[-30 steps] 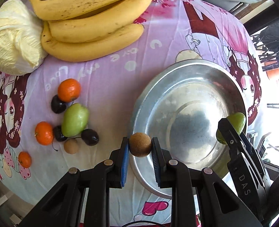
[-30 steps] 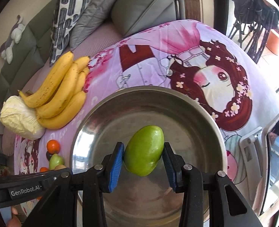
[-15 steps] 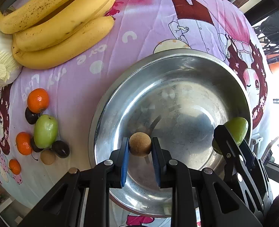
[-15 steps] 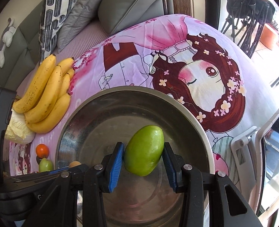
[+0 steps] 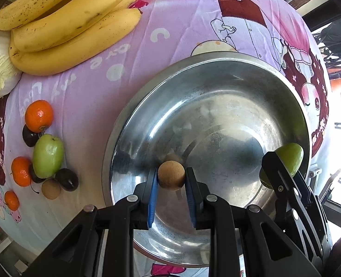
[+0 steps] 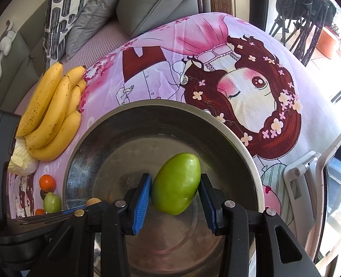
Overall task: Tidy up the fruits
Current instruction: 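Carry the brown fruit in the left tool and green fruit in the right tool over the steel bowl, then open the left tool to drop the brown fruit while the right tool releases the green fruit, then withdraw both open tools from the bowl back toward the fruit cluster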
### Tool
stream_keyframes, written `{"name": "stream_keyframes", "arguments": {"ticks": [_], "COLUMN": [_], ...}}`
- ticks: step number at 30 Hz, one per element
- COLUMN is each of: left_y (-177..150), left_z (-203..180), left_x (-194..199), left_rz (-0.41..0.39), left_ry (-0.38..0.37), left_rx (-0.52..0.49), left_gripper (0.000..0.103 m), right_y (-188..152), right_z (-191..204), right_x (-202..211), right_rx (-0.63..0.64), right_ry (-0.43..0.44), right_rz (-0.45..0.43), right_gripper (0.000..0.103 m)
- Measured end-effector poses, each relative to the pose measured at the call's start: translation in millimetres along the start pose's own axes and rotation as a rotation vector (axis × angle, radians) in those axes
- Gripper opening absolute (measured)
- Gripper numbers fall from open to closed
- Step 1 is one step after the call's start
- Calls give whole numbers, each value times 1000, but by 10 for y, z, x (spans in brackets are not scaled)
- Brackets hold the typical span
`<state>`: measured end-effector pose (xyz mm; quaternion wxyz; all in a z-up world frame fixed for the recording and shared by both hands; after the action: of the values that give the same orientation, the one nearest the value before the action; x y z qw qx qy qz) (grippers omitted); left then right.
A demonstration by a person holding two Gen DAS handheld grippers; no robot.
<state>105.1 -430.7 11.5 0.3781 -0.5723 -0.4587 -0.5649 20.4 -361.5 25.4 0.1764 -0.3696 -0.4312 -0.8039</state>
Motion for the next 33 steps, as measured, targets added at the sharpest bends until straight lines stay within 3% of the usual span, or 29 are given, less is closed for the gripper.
{"name": "stream_keyframes", "arguments": {"ticks": [10,13,17,26,28,33], "left_y": [-140,-176,-212,-462,-501,-522], "left_z": [-46,74,275,593,682,881], "left_x": [220,316,459,603,634,704], "left_rz": [-9,-20,-41,-30,-37,-46], "left_ry": [-21,-23,-9,-10,2,-1], "left_rx": [5,-6,-5,-5,3,30], "left_gripper": [25,26,35,37,43,44], "right_y": [13,17,-20,-142,-155,-151], "right_z": [3,32,84,197,201,200], "right_x": [104,174,226,293,291,298], "right_rx": [-2,10,37,95,99,101], "right_ry": [-3,-4,-3,9,9,4], "right_rz": [-27,-45,-43,-19,-15,-19], "right_gripper": [49,49,49,49,52,59]}}
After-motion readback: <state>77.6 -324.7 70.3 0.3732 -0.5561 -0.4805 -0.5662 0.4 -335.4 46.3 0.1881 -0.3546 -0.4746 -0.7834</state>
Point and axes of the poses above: each gripper's, at about its wrist camera, not at the fingertips, and x roughly against the way its jaws point, z to its left, y to its top, the point moved 6 cm from there along -x, roughly the way its jaws point, and after that the axes turned 9 degrees about -z, right-handed, at the moved point
